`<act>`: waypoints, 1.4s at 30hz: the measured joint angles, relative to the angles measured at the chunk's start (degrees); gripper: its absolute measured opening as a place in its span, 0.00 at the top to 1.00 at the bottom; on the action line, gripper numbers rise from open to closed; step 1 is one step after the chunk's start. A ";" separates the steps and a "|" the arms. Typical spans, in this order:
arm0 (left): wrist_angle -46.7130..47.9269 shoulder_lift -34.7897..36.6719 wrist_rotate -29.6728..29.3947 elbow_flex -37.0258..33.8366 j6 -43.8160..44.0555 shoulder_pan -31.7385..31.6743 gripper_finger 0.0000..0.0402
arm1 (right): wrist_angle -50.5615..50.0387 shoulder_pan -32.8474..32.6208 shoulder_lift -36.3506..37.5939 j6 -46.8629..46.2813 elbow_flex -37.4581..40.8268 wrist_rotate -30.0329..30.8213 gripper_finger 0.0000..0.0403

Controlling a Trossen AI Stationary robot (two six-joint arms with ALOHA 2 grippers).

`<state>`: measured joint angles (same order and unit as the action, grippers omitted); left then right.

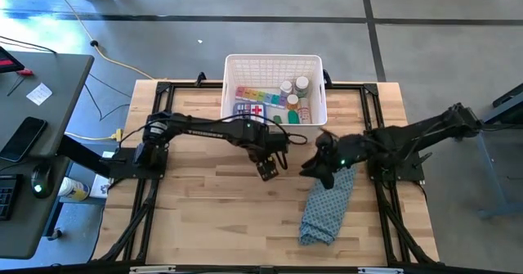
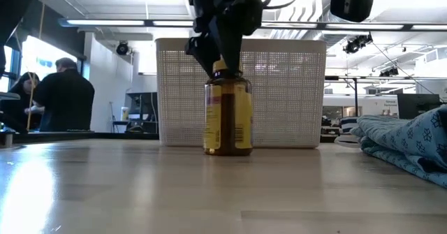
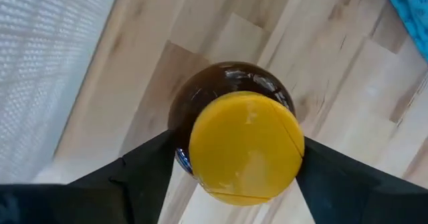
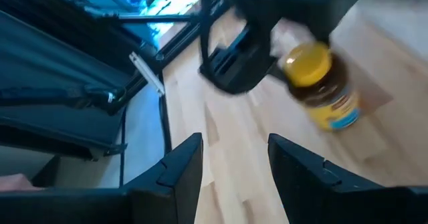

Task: Pick & place medical supplies in basket/bin
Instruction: Put the yellow pill bottle into the white bin

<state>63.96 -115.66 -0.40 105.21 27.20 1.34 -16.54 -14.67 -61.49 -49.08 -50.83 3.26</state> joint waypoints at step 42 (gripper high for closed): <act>14.02 34.15 -13.31 -0.81 7.89 5.20 0.09 | 14.12 4.58 -32.72 30.16 -12.24 14.00 0.32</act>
<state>77.97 -81.50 -13.71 104.40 35.09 6.54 -2.41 -10.09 -94.21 -18.92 -63.07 17.26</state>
